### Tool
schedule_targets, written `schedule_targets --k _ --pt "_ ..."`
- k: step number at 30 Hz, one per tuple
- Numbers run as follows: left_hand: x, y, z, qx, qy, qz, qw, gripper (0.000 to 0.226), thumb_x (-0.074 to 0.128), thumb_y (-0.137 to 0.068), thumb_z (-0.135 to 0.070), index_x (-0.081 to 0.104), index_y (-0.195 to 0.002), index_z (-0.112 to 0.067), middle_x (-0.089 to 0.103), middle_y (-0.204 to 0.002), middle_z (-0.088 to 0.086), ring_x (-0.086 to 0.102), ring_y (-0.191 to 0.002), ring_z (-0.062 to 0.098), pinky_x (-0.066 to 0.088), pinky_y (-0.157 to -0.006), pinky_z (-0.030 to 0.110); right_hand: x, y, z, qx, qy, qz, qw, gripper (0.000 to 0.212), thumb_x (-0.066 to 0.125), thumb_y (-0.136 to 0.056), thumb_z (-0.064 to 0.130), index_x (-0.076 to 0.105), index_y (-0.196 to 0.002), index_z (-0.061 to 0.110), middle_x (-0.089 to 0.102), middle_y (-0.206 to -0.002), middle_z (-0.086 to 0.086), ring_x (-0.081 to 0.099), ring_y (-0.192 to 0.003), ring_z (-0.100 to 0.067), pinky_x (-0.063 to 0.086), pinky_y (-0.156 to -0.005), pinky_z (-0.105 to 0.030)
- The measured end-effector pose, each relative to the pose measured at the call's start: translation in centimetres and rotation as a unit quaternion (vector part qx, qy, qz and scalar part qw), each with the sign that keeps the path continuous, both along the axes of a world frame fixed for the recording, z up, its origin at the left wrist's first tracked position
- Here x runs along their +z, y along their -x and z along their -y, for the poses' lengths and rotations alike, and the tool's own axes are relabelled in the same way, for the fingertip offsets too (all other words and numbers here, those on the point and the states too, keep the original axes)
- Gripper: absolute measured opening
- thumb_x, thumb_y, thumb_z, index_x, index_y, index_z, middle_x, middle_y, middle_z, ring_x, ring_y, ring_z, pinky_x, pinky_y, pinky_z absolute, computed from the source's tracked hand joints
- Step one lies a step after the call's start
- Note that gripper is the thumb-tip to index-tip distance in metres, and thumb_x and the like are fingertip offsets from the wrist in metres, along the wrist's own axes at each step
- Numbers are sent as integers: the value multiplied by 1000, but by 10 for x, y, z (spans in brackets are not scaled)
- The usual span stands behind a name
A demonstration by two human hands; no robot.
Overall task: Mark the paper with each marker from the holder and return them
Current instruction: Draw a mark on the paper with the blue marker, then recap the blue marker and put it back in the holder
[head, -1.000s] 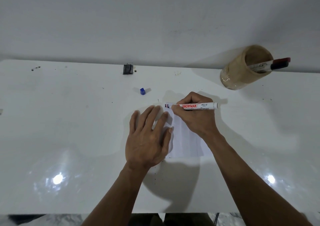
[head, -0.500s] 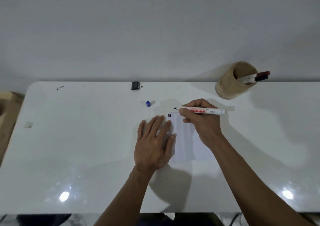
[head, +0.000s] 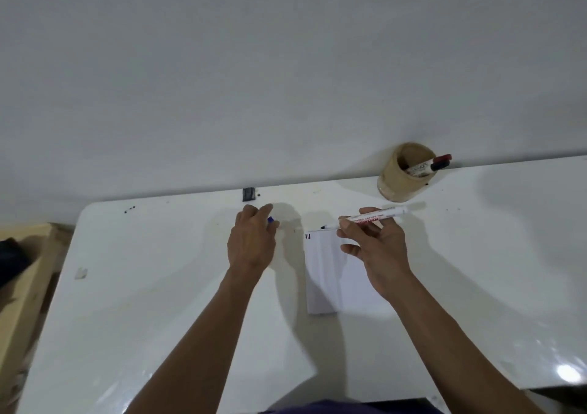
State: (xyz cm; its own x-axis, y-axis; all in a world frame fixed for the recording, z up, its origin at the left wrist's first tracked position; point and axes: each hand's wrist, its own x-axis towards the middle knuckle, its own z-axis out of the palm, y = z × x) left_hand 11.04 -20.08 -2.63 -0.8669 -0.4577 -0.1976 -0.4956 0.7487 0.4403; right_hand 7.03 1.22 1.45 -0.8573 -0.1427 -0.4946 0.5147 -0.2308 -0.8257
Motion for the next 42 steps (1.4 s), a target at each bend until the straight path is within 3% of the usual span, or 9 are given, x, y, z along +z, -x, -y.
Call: schedule_targets --k 6,11,13,16,20,26,32,42 --pt "-1 10 4 -2 9 29 1000 21 54 -99 -16 69 -108 -4 65 -104 15 63 -95 35 53 -77 40 0 2 -1 10 -24 -9 1000 30 78 -87 3 58 -105 16 76 -93 -9 74 -80 -24 57 -66 -35" --pt "17 -1 0 79 -111 -48 990 6 66 -90 -12 71 -91 -9 73 -77 4 63 -69 21 40 -63 12 8 -1 5 15 -53 -42 998 15 71 -95 14 59 -103 13 78 -91 -9 75 -80 -22 59 -64 -33" --pt "29 -11 -6 116 -209 -78 968 5 68 -88 -10 72 -91 -13 76 -76 -2 67 -71 15 48 -68 18 17 -4 10 14 -55 -68 996 13 67 -98 17 60 -105 9 79 -92 -9 76 -82 -22 60 -65 -33" --pt "45 -29 -16 147 -371 -151 904 8 69 -91 -9 73 -97 -14 80 -81 0 75 -84 21 58 -79 31 34 -11 20 13 -58 -111 992 10 66 -99 18 61 -102 10 78 -90 -7 77 -81 -19 62 -66 -33" --pt "60 -52 -26 146 -454 -211 853 12 68 -92 -8 74 -98 -15 79 -87 -1 73 -84 15 61 -76 29 55 -25 33 4 -43 -149 988 8 66 -98 17 60 -97 12 79 -89 -10 77 -78 -16 62 -63 -30" --pt "68 -77 -29 133 -478 -223 839 16 69 -91 -10 77 -94 -23 77 -87 -2 67 -80 13 59 -75 33 67 -54 42 19 -54 -157 986 15 66 -98 16 58 -102 4 80 -88 -7 78 -80 -17 63 -69 -38" --pt "74 -97 -25 100 -462 -219 853 13 70 -90 -10 77 -97 -19 77 -88 -4 66 -80 11 59 -79 42 66 -79 47 21 -70 -153 985 19 68 -97 17 59 -104 2 80 -92 -11 79 -82 -20 63 -68 -34" --pt "81 -117 -17 67 -453 -225 860 18 70 -91 -8 78 -92 -24 76 -85 -7 66 -78 11 60 -73 33 63 -109 58 9 -71 -151 986 15 70 -96 20 60 -100 9 81 -88 -4 79 -82 -18 63 -68 -31"
